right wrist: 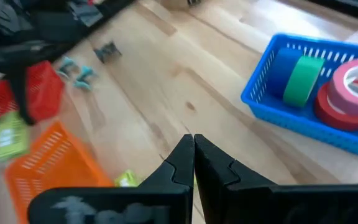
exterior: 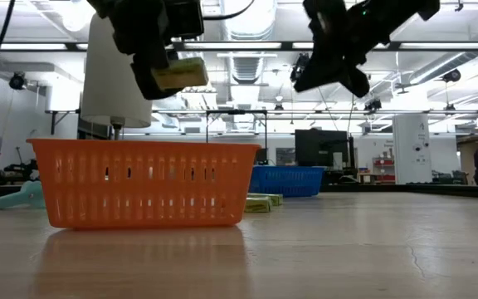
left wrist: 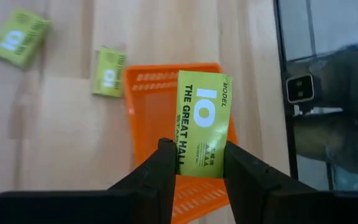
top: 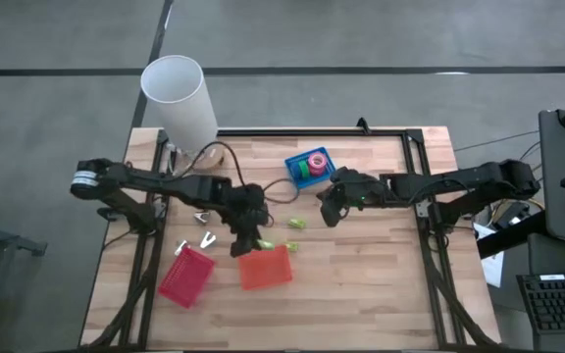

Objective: Pick and place Stapler, Stapler remover, tape
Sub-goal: Put the top green box of staples into the orange bin

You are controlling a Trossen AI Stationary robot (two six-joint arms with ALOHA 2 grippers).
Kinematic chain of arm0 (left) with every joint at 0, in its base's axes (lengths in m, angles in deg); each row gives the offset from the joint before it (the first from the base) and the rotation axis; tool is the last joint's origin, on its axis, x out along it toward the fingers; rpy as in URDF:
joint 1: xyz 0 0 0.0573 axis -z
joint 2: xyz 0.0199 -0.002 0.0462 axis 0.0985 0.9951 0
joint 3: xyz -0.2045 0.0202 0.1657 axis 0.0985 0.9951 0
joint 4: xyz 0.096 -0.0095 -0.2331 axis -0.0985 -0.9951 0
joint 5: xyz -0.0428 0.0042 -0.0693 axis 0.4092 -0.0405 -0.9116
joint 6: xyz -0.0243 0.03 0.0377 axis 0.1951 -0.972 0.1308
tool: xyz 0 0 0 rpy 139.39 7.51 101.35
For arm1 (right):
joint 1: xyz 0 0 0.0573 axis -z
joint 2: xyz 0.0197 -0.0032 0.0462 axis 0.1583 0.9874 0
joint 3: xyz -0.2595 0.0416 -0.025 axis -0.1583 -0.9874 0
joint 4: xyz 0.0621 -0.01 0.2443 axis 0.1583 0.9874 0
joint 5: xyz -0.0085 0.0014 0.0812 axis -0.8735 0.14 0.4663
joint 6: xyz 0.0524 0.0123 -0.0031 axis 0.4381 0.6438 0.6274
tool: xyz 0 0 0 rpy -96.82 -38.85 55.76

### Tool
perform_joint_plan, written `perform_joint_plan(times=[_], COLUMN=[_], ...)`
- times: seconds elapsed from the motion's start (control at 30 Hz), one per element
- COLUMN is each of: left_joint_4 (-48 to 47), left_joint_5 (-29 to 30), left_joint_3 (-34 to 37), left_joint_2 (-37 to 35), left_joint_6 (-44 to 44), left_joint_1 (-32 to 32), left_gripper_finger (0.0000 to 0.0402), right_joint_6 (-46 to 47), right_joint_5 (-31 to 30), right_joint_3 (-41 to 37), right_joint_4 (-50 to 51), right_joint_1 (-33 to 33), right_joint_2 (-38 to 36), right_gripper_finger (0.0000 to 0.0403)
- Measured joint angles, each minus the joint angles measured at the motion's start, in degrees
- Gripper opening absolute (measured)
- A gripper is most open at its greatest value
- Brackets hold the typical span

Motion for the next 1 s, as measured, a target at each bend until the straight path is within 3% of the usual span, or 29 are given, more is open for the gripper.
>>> perform_joint_plan(times=[0.17,0.5,0.7,1.0], left_joint_4=[0.25,1.41,1.68,3.48], left_joint_5=[2.03,-3.24,-3.39,-2.76], left_joint_3=[0.24,0.26,0.26,0.17], left_joint_2=[3.09,9.68,13.63,13.81], left_joint_6=[-1.14,-2.19,-1.13,2.71], left_joint_1=[1.87,1.95,1.97,1.82], left_gripper_finger=[0.0122,0.0125,0.0134,0.0159], right_joint_6=[0.45,1.45,1.36,1.2], right_joint_5=[0.43,0.68,0.34,0.34], right_joint_3=[0.01,0.37,0.42,0.42], right_joint_4=[-0.44,-1.64,-1.93,-2.17], right_joint_1=[0.11,0.11,0.09,0.07], right_joint_2=[4.06,6.67,6.67,6.67], right_gripper_finger=[0.0008,0.0008,0.0008,0.0008])
